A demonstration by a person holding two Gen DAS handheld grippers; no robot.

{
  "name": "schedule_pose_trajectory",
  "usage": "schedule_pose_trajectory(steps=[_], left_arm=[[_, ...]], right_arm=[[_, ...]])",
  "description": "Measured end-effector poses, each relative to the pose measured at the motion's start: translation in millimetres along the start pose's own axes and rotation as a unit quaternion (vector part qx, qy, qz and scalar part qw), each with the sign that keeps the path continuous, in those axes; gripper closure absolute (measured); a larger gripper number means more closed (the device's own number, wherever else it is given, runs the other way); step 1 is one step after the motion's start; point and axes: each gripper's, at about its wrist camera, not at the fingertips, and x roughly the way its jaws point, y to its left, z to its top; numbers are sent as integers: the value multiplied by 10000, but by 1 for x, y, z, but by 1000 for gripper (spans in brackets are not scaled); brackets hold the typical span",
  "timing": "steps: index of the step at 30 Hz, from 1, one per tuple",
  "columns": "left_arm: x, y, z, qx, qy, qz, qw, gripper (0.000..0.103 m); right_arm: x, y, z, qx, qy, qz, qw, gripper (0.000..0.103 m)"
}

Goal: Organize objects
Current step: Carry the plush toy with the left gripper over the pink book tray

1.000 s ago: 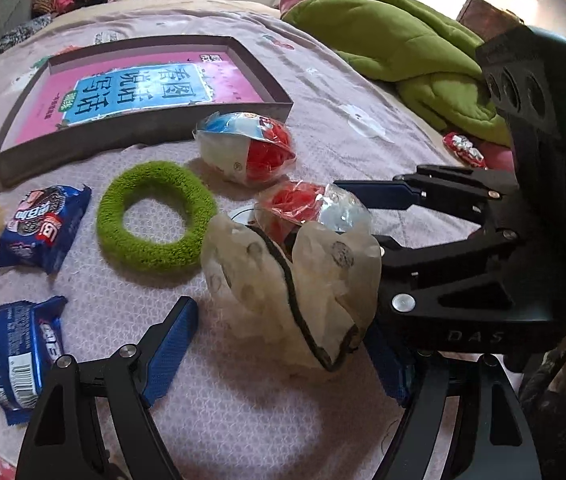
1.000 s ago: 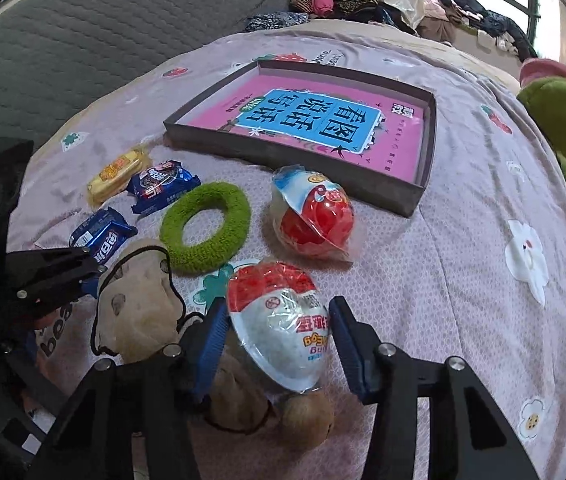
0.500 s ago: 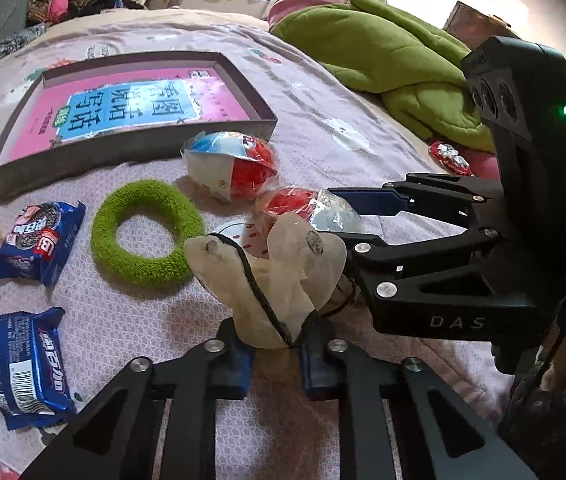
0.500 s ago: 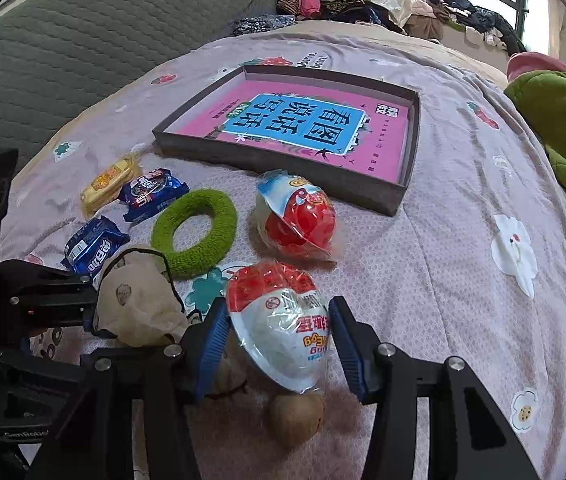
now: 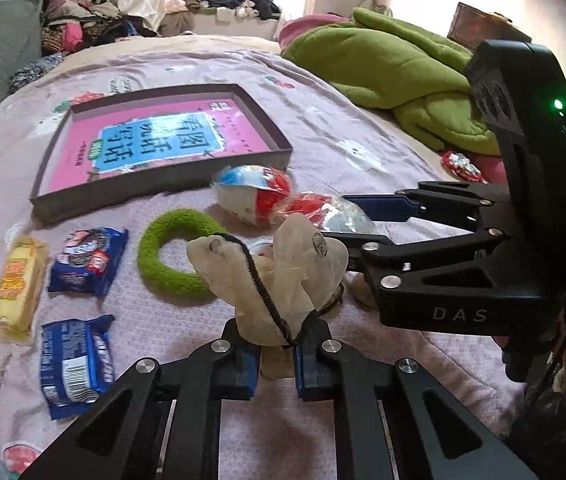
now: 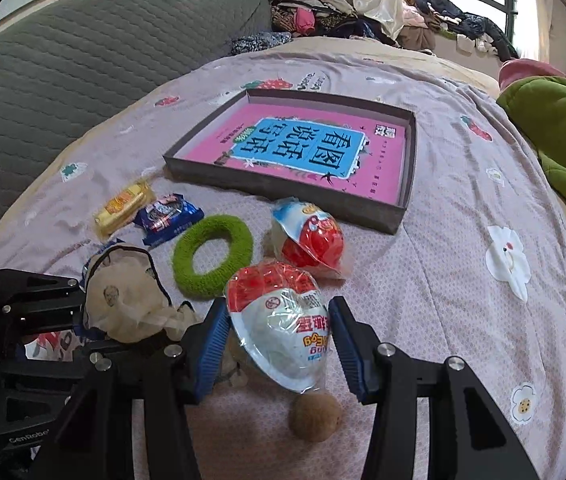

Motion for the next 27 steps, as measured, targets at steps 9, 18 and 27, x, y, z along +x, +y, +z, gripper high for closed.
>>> schedule_pose_trajectory(steps=[9,18,27], left_arm=[[-22,16,3,-234,-177,228,9993,90],[-44,32,17,-419,-406,598,9965,90],[-59,48,37,-602,-588,816,9931,90]], right_arm=[[-17,6,7,136,-317,68,9994,52],[-32,15,15,180,-604,160,9979,52],[-48,17,29,193,-926,104,9955,52]])
